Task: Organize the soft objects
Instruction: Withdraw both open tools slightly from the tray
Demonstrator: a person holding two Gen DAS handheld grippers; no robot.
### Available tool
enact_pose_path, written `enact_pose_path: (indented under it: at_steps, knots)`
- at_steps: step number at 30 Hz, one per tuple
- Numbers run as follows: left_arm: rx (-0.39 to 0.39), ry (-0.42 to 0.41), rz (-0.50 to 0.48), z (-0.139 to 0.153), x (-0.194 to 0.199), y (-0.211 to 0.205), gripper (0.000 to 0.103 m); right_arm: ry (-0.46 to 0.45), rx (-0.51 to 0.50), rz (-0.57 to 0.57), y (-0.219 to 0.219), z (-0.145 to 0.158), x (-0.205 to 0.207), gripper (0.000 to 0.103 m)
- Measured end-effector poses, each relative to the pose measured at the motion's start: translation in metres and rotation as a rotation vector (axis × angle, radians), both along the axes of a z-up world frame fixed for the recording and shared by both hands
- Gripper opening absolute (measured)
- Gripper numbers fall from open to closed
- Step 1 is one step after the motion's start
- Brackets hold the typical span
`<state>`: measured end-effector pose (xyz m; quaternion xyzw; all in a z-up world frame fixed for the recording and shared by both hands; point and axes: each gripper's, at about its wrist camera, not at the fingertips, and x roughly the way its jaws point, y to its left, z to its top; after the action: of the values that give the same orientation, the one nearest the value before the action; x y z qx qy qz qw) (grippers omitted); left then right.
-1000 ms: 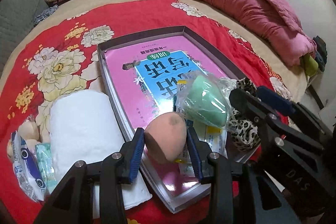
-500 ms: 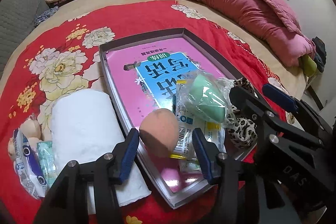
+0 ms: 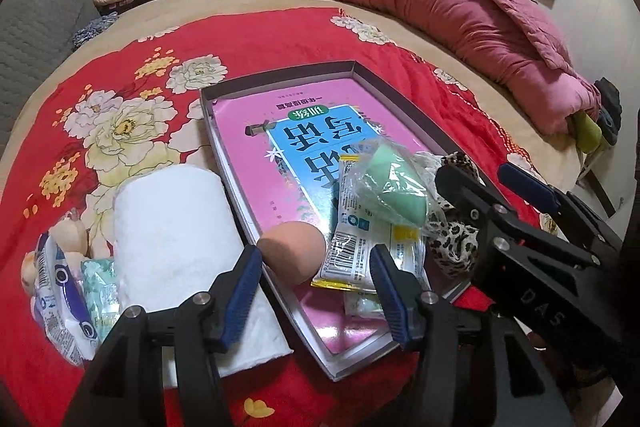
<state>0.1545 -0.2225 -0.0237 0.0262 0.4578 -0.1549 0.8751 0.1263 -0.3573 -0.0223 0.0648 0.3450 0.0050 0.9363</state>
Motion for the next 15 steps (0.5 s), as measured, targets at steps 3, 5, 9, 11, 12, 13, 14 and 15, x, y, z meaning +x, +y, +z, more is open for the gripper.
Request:
enact_pose_path:
  at_steps: [3,5,9,11,12,13,14,15]
  knots:
    - [-0.009,-0.002,0.004,0.001,-0.003,0.002,0.056,0.0,-0.001,-0.002,0.0,0.0,0.0,0.076]
    - [-0.016,-0.003,0.003,0.002,-0.005,0.004,0.056,0.001,-0.006,-0.004,0.001,0.0,0.0,0.076]
    - [-0.033,-0.007,0.008,0.006,-0.008,0.008,0.056,0.0,-0.012,-0.003,0.002,0.001,-0.001,0.076]
    - [-0.037,-0.008,0.011,0.007,-0.008,0.01,0.056,-0.002,-0.015,-0.004,0.003,0.002,-0.001,0.076]
    - [-0.038,-0.011,0.013,0.009,-0.009,0.011,0.056,-0.004,-0.017,-0.006,0.003,0.002,-0.002,0.076]
    - [-0.04,-0.013,0.015,0.01,-0.01,0.012,0.056,-0.004,-0.017,-0.007,0.003,0.003,-0.002,0.076]
    - [-0.042,-0.014,0.018,0.011,-0.011,0.013,0.057,-0.006,-0.018,-0.01,0.003,0.004,-0.002,0.076]
    - [-0.043,-0.017,0.021,0.012,-0.012,0.014,0.057,-0.01,-0.02,-0.014,0.003,0.005,-0.003,0.076]
